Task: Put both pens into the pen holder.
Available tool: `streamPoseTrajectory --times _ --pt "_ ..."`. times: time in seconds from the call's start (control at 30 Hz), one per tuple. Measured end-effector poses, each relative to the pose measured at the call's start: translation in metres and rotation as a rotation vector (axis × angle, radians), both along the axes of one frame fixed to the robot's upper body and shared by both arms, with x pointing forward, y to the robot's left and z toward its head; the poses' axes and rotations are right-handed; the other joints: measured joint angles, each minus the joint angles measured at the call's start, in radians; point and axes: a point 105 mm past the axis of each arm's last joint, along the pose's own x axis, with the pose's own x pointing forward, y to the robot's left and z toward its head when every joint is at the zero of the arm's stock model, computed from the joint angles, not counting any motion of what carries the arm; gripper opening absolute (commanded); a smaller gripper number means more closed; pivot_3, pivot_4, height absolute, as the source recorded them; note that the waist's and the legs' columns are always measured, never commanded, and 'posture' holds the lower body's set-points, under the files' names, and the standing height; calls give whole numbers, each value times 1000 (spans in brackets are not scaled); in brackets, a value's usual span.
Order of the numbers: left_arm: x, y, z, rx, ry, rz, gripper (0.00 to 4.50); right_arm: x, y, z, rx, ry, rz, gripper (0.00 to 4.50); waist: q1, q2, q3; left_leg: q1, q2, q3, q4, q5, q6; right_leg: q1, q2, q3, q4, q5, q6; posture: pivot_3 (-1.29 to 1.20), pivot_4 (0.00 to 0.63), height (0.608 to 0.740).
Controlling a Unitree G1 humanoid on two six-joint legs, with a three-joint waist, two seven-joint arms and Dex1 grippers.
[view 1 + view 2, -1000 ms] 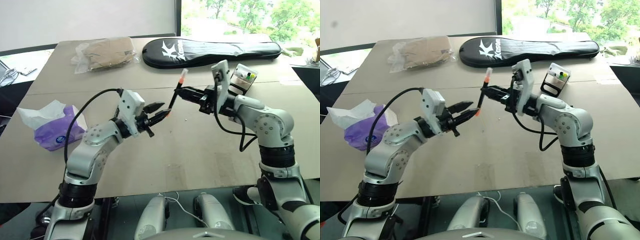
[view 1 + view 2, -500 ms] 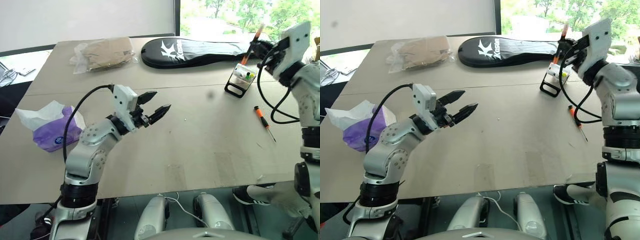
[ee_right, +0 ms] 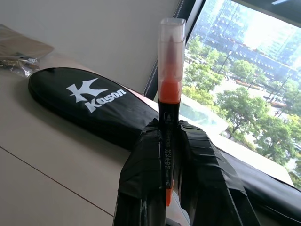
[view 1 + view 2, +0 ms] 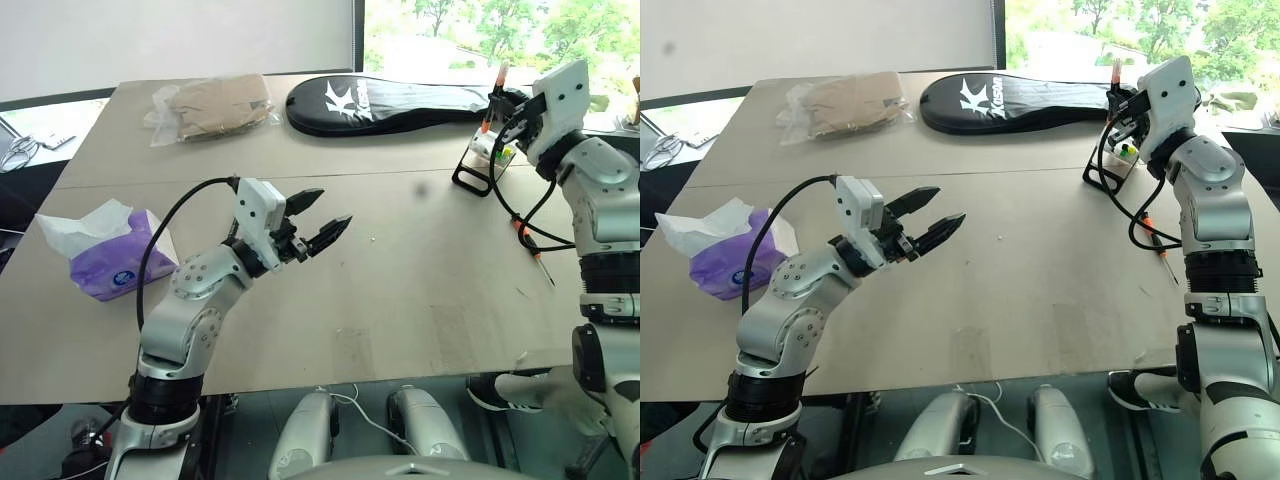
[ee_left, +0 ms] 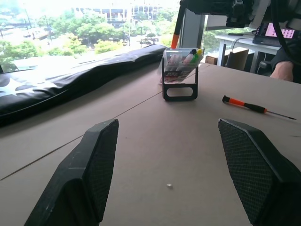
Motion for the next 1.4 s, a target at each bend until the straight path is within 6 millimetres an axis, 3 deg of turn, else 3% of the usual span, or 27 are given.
streamPoseTrajectory --times 0.53,0.57,0.6,0.7,0.8,0.83,0.93,1.03,1.1,1.17,1.3,1.4 --pt "-22 -17 15 -83 6 -162 3478 12 -4 -43 -107 13 -48 0 -4 0 0 1 0 1 0 0 0 0 1 0 1 0 0 0 150 740" --pt "-22 -17 15 -80 7 -160 3536 13 -5 -45 -108 18 -50 942 -4 0 0 1 0 1 0 0 0 0 1 0 1 0 0 0 150 740" --pt "-21 -16 15 -78 7 -158 3536 14 -6 -49 -111 28 -51 1193 -4 0 0 1 0 1 0 0 0 0 1 0 1 0 0 0 150 740" --pt "-21 -15 15 -83 18 -154 3536 15 -10 -56 -115 47 -59 2784 -4 0 0 1 0 1 0 0 0 0 1 1 1 0 0 0 150 740" --pt "-18 -11 16 -89 23 -125 3536 15 -9 -54 -118 34 -55 3888 -5 0 0 1 0 1 0 0 0 0 1 1 1 0 0 0 150 740" --pt "-14 -5 17 -97 17 -70 3536 13 -7 -52 -120 23 -50 4456 -5 0 0 1 0 0 0 0 0 0 1 1 1 0 0 0 150 740" --pt "-7 1 18 -102 22 15 3536 10 -6 -49 -99 16 -39 4489 -4 0 0 1 0 0 0 0 0 0 1 0 1 0 0 0 150 740" --pt "13 35 5 -65 123 318 3536 -9 22 -39 39 43 151 4489 -8 0 0 1 1 0 0 0 0 0 1 1 2 0 0 0 150 740" --pt "25 76 -11 43 245 612 3536 -39 51 -28 89 87 371 4489 -7 0 0 0 2 -3 1 0 0 0 2 -1 2 0 0 0 150 740" --pt "29 103 -11 99 320 803 3536 -64 70 -23 46 115 522 4489 -1 -1 0 0 1 -5 3 0 0 2 2 -3 2 0 0 0 150 740" --pt "27 136 -14 209 485 958 3536 -112 103 -41 -91 230 798 4489 4 -1 0 0 -2 -7 3 0 0 3 4 -6 1 0 1 0 150 740" --pt "27 144 -28 213 624 967 3536 -133 115 -62 -157 292 919 4489 5 -2 0 0 -2 -8 3 0 0 3 2 -6 1 0 1 0 150 740"
